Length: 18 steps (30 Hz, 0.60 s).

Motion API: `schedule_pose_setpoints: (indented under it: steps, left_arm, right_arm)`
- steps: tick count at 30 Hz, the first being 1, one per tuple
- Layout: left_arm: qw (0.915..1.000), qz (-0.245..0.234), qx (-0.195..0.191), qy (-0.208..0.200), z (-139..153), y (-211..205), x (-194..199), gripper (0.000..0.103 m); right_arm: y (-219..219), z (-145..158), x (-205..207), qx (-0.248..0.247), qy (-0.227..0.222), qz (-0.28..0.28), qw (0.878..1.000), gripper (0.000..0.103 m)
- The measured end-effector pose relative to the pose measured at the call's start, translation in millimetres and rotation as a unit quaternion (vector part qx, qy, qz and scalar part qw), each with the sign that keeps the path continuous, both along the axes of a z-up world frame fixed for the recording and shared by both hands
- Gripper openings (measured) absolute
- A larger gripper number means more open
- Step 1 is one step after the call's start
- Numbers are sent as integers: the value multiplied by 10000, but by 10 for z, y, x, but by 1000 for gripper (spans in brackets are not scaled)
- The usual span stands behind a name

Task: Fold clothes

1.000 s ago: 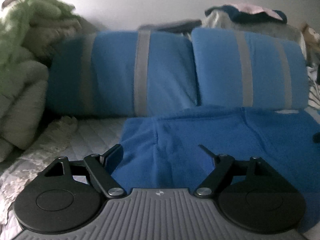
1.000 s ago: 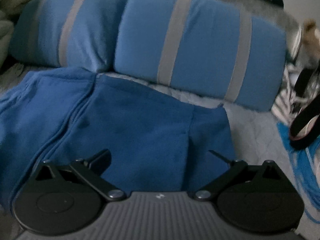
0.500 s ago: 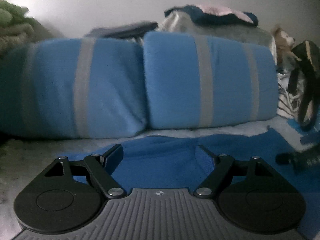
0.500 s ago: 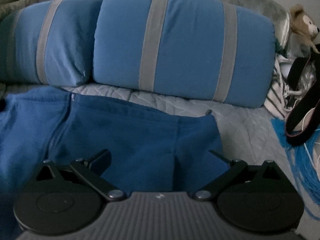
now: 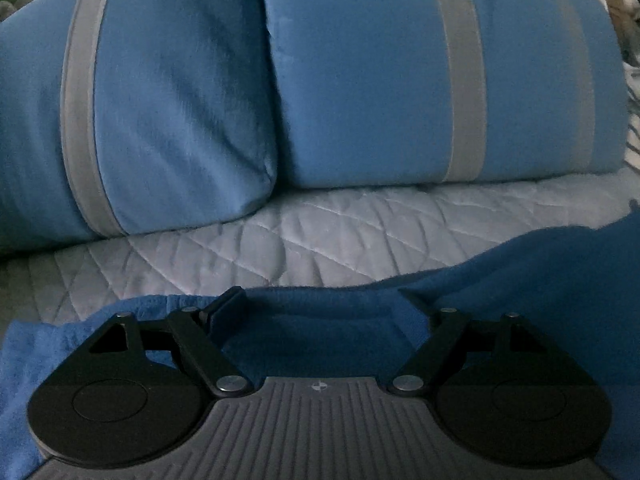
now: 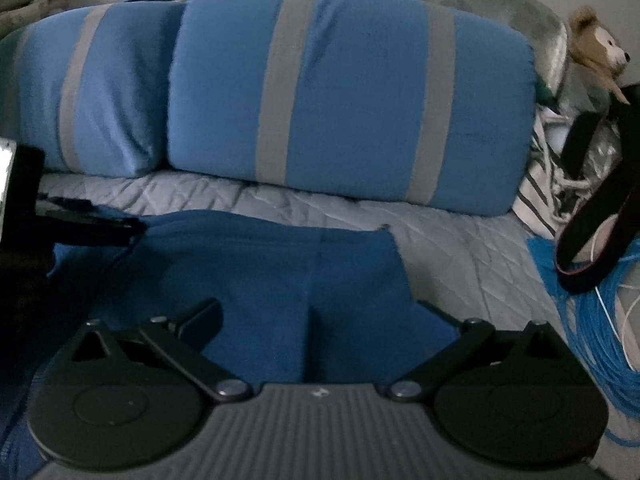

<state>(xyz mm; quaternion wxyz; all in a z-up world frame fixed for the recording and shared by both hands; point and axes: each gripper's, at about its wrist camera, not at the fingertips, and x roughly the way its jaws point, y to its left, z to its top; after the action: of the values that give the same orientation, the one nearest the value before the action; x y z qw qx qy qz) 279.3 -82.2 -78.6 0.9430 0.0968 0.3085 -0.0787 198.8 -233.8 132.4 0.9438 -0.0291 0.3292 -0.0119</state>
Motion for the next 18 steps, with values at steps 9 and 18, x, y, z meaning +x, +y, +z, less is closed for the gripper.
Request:
schedule_pose_setpoints:
  steps: [9, 18]
  left_arm:
    - [9955, 510, -745, -275, 631, 362, -298, 81]
    - [9953, 523, -741, -329, 1099, 1278, -781, 81]
  right_arm:
    - [-224, 9, 13, 99, -49, -160, 9998, 103]
    - [-371, -73, 163, 43, 175, -399, 9990, 103]
